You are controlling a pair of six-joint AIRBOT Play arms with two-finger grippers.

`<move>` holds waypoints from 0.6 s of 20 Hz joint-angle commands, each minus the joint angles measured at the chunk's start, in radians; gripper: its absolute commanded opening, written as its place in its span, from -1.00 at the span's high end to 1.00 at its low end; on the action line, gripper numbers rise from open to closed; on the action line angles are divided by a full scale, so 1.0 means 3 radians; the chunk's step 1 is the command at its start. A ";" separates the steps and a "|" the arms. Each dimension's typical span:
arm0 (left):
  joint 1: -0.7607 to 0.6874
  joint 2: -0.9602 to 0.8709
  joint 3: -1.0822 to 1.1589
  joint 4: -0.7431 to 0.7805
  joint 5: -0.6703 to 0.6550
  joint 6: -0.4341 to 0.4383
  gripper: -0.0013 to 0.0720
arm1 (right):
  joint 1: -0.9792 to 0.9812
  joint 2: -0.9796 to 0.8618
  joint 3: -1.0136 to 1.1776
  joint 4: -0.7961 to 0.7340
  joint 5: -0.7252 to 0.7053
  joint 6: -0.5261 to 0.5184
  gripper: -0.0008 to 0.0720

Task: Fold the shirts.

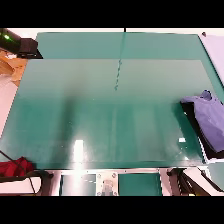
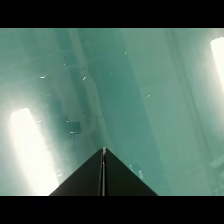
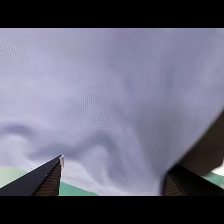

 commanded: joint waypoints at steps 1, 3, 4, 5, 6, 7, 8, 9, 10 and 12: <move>0.0000 0.0003 -0.0001 -0.0061 0.0013 0.0036 0.90 | -0.0022 0.0006 0.0041 -0.0309 0.0312 -0.0131 -0.77; 0.0000 0.0003 0.0000 -0.0136 0.0075 0.0036 0.90 | -0.0001 0.0006 0.0228 -0.0106 0.0532 -0.0130 -0.75; 0.0000 0.0003 0.0000 -0.0146 0.0114 0.0034 0.90 | 0.0023 0.0006 0.0329 0.0067 0.0662 -0.0128 -0.75; 0.0000 0.0003 0.0000 -0.0146 0.0131 0.0034 0.90 | 0.0061 0.0006 0.0444 0.0235 0.0800 -0.0128 -0.75; 0.0000 0.0003 0.0000 -0.0146 0.0123 0.0033 0.90 | 0.0103 0.0006 0.0547 0.0347 0.0933 -0.0127 -0.74; 0.0000 0.0003 0.0000 -0.0148 0.0120 0.0033 0.90 | 0.0149 0.0006 0.0660 0.0468 0.1050 -0.0116 -0.55; 0.0000 0.0003 0.0000 -0.0168 0.0118 0.0032 0.90 | 0.0214 0.0006 0.0758 0.0632 0.1120 -0.0121 0.16; 0.0000 0.0004 0.0000 -0.0211 0.0117 0.0032 0.91 | 0.0315 0.0008 0.0856 0.0848 0.1151 -0.0142 0.89; 0.0000 0.0006 0.0000 -0.0273 0.0111 0.0032 0.91 | 0.0431 0.0008 0.0940 0.1078 0.1142 -0.0141 0.93; 0.0000 0.0033 -0.0004 -0.0421 0.0072 -0.0001 0.91 | 0.0779 0.0008 0.1069 0.1442 0.0973 -0.0144 0.93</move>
